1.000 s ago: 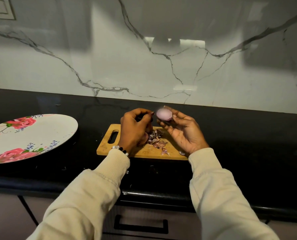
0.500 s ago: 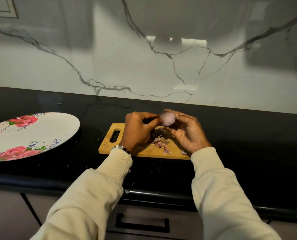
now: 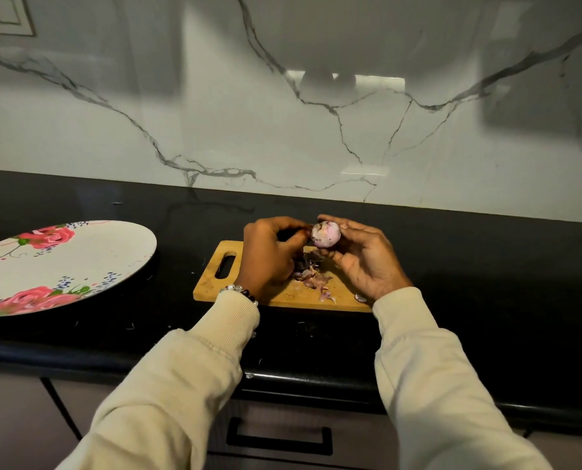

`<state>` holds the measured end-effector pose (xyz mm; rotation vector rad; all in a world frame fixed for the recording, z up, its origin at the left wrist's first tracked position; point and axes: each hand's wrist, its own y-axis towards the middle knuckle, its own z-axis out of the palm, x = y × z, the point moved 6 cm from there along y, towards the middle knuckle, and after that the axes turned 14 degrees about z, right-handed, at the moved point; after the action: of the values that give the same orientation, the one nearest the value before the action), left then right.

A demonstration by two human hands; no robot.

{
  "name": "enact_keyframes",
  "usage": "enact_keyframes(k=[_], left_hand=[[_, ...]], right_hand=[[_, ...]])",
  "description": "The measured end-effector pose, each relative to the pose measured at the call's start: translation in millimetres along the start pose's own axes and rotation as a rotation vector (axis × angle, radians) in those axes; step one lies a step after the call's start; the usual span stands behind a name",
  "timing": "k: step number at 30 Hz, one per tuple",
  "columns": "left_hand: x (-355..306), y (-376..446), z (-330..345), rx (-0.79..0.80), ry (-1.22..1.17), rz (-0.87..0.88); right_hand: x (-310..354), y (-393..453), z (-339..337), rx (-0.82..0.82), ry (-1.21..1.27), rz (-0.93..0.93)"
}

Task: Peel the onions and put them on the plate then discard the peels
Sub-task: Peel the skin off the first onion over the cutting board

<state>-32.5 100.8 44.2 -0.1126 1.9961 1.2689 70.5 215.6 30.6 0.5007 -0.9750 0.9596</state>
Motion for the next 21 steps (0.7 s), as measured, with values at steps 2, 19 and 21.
enact_keyframes(k=[2, 19, 21], left_hand=[[5, -2, 1, -0.037, -0.172, -0.119], [14, -3, 4, -0.043, -0.289, -0.223], [12, -4, 3, -0.051, -0.302, -0.238]], right_hand=[[0, 0, 0, 0.010, 0.000, -0.004], [0, -1, 0, 0.013, 0.003, -0.023], [1, 0, -2, 0.001, 0.005, -0.036]])
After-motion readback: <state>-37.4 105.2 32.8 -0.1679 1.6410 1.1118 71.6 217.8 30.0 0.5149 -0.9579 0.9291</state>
